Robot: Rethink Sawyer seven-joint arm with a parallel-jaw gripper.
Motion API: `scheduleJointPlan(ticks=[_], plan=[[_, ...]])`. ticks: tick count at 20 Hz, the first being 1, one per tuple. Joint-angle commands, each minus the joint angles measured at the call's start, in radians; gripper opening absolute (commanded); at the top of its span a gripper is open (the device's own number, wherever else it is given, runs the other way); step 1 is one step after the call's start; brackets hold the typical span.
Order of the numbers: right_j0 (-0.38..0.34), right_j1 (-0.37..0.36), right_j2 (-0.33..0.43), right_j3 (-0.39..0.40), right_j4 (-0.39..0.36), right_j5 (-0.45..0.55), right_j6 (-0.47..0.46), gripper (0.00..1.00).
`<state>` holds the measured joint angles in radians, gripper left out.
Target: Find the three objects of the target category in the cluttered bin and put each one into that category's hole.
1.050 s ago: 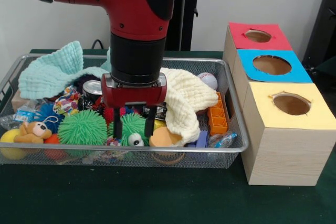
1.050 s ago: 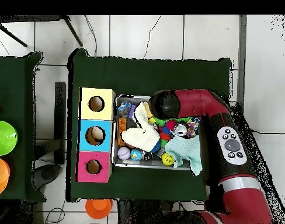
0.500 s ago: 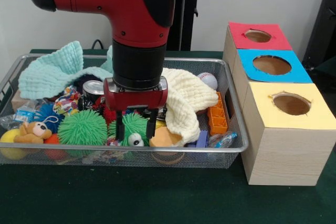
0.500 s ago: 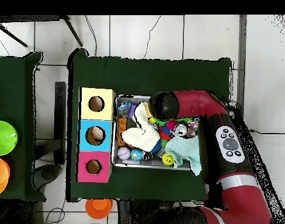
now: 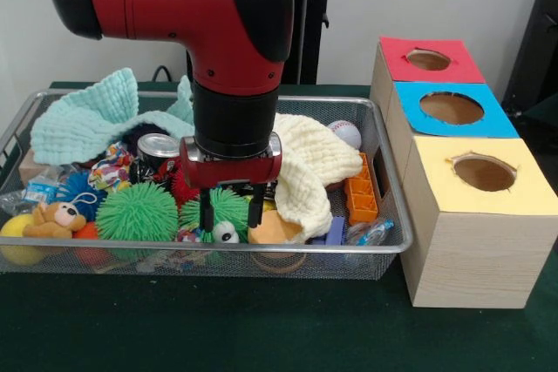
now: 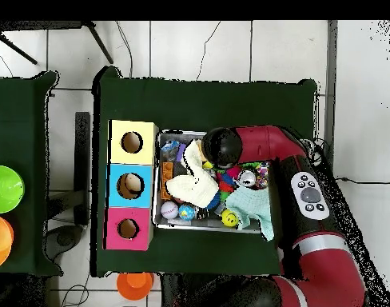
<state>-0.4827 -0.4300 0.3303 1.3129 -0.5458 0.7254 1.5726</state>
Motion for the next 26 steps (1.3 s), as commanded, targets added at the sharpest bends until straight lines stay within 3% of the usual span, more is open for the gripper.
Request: scheduleJointPlan(ticks=[1, 11, 18, 26], plan=[[0.010, 0.068, 0.003, -0.051, -0.083, 0.096, -0.173, 1.00], [0.023, 0.062, -0.017, -0.087, -0.164, 0.003, -0.158, 1.00], [0.018, 0.062, -0.019, -0.080, -0.200, 0.007, -0.134, 1.00], [0.000, 0.130, -0.005, -0.119, -0.193, 0.077, -0.158, 1.00]])
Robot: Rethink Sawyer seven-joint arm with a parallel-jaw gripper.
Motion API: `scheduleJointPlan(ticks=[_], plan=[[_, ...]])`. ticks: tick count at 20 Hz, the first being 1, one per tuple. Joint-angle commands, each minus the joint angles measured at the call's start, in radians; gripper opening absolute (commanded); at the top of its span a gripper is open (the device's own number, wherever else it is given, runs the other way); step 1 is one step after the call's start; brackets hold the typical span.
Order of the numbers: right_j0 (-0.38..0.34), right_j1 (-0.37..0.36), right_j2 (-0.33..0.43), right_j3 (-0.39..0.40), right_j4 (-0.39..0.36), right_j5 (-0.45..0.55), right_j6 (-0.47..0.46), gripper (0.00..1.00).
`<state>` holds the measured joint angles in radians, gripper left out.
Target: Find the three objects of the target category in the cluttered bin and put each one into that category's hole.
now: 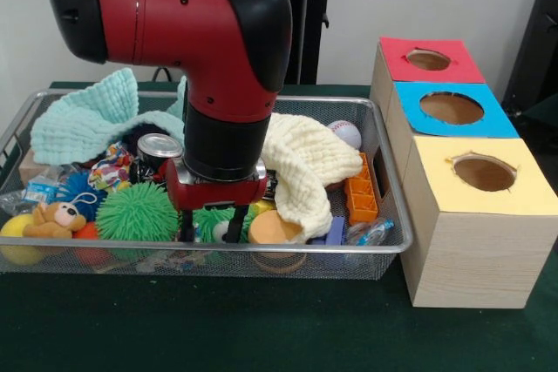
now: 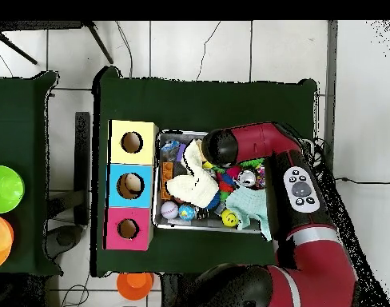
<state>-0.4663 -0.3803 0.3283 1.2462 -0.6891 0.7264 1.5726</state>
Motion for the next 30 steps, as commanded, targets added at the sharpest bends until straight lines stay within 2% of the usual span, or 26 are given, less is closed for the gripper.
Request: scheduleJointPlan(ticks=[1, 5, 11, 24, 30], plan=[[-0.012, 0.099, -0.004, -0.069, -0.052, 0.092, -0.163, 1.00], [-0.001, 0.146, -0.011, -0.117, -0.060, 0.117, -0.172, 1.00], [0.012, 0.154, -0.031, -0.130, -0.079, 0.126, -0.162, 1.00], [0.117, 0.051, -0.186, -0.107, -0.150, 0.139, -0.080, 1.00], [0.122, 0.051, -0.206, -0.099, -0.139, 0.122, -0.077, 1.00]])
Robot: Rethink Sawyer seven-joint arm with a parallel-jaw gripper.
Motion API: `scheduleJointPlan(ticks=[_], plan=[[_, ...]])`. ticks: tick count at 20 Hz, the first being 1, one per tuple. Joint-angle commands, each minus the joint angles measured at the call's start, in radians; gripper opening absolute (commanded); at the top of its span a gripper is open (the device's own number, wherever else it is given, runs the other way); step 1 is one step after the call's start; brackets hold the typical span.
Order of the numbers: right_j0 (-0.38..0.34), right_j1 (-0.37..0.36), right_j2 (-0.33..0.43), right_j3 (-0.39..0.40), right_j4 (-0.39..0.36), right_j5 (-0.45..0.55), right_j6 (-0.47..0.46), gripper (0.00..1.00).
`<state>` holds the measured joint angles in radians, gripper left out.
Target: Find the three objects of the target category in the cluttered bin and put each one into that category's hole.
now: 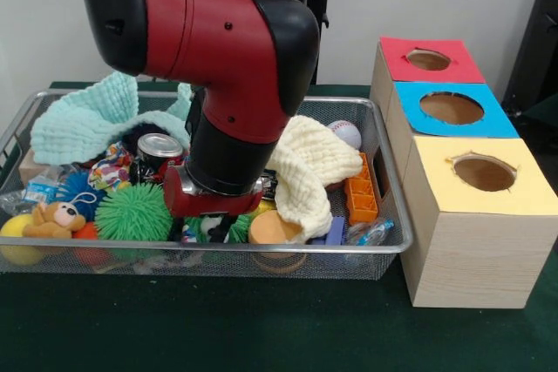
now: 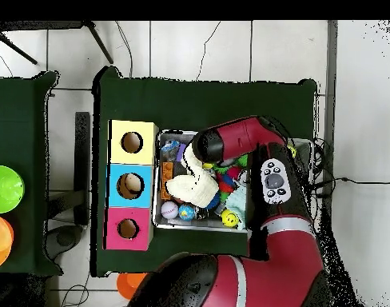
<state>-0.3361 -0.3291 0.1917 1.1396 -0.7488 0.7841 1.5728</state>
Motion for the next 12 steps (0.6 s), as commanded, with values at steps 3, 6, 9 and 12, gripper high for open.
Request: scheduleJointPlan(ticks=[3, 6, 9, 12], plan=[[-0.010, 0.021, -0.073, -0.006, -0.079, 0.044, -0.073, 1.00], [-0.014, 0.034, -0.075, -0.012, -0.076, 0.021, -0.069, 1.00], [-0.027, 0.052, -0.062, -0.016, -0.063, 0.009, -0.079, 1.00], [-0.045, 0.089, -0.038, -0.021, -0.038, 0.014, -0.096, 1.00]])
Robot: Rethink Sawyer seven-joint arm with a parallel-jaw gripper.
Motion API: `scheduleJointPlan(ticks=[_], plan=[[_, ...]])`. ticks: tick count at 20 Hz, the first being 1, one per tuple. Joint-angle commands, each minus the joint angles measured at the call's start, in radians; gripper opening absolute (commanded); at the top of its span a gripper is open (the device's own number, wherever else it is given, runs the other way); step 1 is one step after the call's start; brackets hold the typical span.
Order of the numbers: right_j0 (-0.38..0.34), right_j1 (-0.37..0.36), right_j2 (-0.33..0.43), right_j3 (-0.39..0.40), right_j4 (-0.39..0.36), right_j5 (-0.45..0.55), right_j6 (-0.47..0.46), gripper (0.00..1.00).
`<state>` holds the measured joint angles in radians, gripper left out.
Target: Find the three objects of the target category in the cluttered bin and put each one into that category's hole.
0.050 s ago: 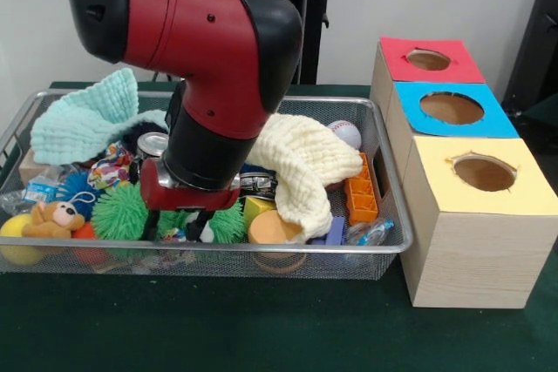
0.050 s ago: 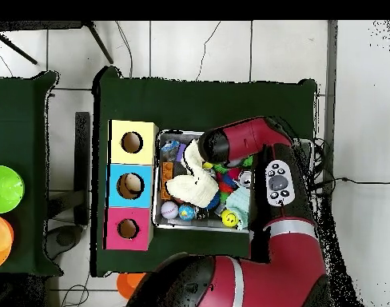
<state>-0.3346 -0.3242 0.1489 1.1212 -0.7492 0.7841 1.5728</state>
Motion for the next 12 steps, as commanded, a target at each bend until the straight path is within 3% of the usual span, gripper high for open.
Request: scheduleJointPlan(ticks=[1, 8, 12], plan=[[-0.051, 0.092, 0.011, 0.000, -0.032, 0.012, -0.100, 1.00], [-0.064, 0.136, 0.029, -0.016, -0.020, 0.010, -0.110, 1.00], [-0.099, 0.143, 0.075, 0.005, 0.015, 0.020, -0.170, 1.00]])
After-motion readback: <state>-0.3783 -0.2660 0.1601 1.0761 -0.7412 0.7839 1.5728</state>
